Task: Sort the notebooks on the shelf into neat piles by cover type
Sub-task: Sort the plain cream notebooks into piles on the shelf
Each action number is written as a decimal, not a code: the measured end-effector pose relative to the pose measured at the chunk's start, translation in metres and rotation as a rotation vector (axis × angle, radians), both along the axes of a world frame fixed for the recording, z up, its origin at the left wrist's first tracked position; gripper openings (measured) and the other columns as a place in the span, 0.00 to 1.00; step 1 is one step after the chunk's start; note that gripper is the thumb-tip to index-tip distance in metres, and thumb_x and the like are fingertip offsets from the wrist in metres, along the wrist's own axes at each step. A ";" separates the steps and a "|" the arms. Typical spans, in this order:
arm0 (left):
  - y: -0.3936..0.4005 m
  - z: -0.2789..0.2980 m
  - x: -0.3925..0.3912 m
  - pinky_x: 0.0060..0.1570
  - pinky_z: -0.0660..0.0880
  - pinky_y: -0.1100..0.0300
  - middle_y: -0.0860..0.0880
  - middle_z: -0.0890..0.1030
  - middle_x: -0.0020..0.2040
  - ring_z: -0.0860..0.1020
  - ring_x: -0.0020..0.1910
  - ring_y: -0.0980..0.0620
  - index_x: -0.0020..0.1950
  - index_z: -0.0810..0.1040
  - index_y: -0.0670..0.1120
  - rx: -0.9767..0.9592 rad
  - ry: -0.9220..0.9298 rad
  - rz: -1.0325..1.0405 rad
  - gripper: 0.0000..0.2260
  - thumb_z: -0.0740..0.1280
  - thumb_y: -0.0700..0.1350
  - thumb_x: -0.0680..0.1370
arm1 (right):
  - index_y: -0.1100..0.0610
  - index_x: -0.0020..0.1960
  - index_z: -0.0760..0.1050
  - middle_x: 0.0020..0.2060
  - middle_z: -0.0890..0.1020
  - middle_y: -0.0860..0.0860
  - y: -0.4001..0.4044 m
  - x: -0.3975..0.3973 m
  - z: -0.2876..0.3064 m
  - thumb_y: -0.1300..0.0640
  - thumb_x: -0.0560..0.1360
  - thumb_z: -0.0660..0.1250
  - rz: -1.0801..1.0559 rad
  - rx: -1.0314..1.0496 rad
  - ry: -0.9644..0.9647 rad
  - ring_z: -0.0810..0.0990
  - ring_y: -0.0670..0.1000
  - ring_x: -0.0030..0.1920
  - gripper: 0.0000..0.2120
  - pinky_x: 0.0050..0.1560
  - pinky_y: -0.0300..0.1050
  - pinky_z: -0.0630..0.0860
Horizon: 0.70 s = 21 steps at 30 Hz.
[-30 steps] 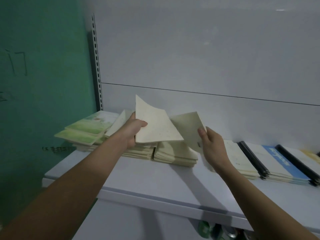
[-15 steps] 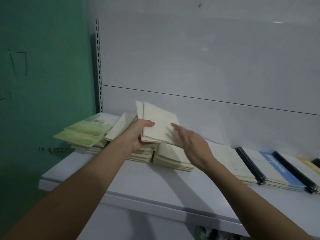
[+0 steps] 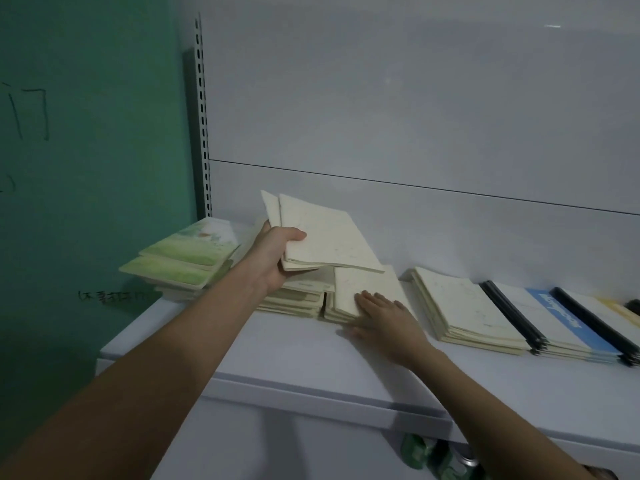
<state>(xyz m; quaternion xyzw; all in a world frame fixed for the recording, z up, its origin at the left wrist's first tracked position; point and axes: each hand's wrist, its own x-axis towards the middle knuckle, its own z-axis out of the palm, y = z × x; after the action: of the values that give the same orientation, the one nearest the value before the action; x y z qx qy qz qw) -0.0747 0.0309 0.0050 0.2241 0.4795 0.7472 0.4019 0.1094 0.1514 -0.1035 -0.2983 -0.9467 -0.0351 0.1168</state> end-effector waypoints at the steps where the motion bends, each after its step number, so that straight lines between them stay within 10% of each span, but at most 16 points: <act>1: -0.001 -0.001 -0.003 0.31 0.81 0.49 0.43 0.79 0.59 0.79 0.50 0.43 0.68 0.69 0.49 0.001 0.003 -0.010 0.22 0.61 0.32 0.77 | 0.53 0.72 0.67 0.69 0.72 0.50 -0.004 0.007 -0.004 0.39 0.78 0.60 0.024 0.043 0.065 0.70 0.53 0.68 0.27 0.65 0.50 0.67; 4: -0.002 -0.002 -0.011 0.32 0.80 0.50 0.44 0.79 0.57 0.80 0.50 0.44 0.67 0.69 0.49 0.015 0.003 -0.021 0.21 0.61 0.33 0.77 | 0.50 0.70 0.71 0.68 0.74 0.48 -0.008 0.027 -0.010 0.54 0.81 0.59 0.059 -0.065 0.233 0.74 0.51 0.66 0.17 0.64 0.45 0.69; 8: 0.007 -0.007 -0.008 0.32 0.81 0.48 0.40 0.79 0.61 0.80 0.52 0.41 0.68 0.70 0.45 0.053 -0.030 -0.020 0.19 0.62 0.34 0.77 | 0.55 0.42 0.76 0.36 0.80 0.53 0.001 0.033 0.017 0.51 0.82 0.57 -0.161 -0.392 0.686 0.76 0.55 0.39 0.15 0.37 0.46 0.69; 13: 0.015 -0.015 0.004 0.42 0.81 0.41 0.42 0.79 0.61 0.79 0.56 0.40 0.67 0.69 0.48 0.039 -0.025 -0.065 0.18 0.63 0.36 0.78 | 0.68 0.42 0.71 0.35 0.75 0.58 -0.008 0.042 0.066 0.55 0.82 0.57 -0.258 -0.380 1.055 0.72 0.45 0.31 0.17 0.27 0.31 0.69; 18: 0.025 -0.015 0.034 0.52 0.77 0.36 0.44 0.80 0.58 0.80 0.53 0.42 0.64 0.68 0.52 -0.027 0.061 -0.101 0.12 0.62 0.43 0.81 | 0.52 0.37 0.67 0.27 0.71 0.48 -0.032 0.040 0.095 0.57 0.81 0.59 -0.169 0.006 0.800 0.68 0.48 0.29 0.14 0.30 0.34 0.64; 21: 0.034 -0.016 0.054 0.49 0.80 0.42 0.45 0.81 0.57 0.81 0.52 0.43 0.63 0.69 0.53 0.001 0.027 -0.151 0.09 0.61 0.46 0.82 | 0.48 0.57 0.78 0.38 0.83 0.52 -0.041 0.041 0.084 0.57 0.81 0.61 -0.080 0.154 0.513 0.78 0.58 0.38 0.09 0.37 0.47 0.71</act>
<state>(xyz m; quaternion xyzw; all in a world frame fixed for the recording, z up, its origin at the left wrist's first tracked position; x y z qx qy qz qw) -0.0210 0.0651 -0.0112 0.2700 0.4661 0.7119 0.4506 0.1500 0.1099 -0.0199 -0.3250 -0.8681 -0.0348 0.3737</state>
